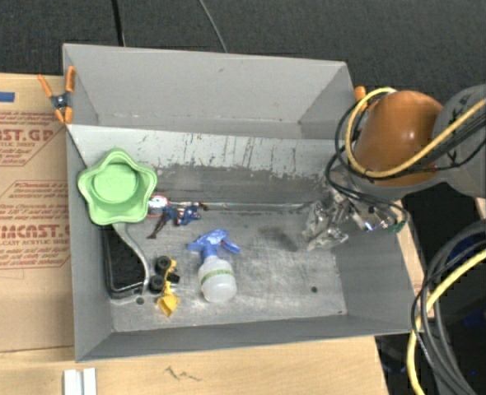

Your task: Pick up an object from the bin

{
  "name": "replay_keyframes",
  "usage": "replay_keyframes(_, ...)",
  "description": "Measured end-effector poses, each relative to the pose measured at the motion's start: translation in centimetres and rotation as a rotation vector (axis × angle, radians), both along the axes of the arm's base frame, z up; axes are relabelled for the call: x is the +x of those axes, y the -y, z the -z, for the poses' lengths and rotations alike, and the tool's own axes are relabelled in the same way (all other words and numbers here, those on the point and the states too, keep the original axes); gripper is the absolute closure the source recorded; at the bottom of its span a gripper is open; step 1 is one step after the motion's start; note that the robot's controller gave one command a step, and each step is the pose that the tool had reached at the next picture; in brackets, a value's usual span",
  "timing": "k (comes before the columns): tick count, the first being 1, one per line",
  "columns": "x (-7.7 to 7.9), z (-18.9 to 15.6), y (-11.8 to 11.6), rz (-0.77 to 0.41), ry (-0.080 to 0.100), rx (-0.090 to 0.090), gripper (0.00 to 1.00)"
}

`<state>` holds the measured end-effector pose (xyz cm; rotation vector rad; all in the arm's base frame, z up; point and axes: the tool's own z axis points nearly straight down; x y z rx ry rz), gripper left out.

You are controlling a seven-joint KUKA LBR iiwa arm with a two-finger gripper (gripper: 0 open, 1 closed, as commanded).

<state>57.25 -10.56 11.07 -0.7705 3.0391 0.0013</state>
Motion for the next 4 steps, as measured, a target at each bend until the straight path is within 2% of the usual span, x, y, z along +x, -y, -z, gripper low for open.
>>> replay_keyframes(1, -3.9, -1.2, 0.3, -0.173, -0.005, -0.001, 1.0)
replay_keyframes(2, -5.6, -1.7, 1.2, -0.355, -0.007, -0.002, 1.0)
replay_keyframes(3, -1.6, -22.0, -2.6, -0.308, -0.004, -0.002, 1.0)
replay_keyframes(4, -0.3, -28.8, -3.8, -0.397, -0.001, -0.003, 1.0)
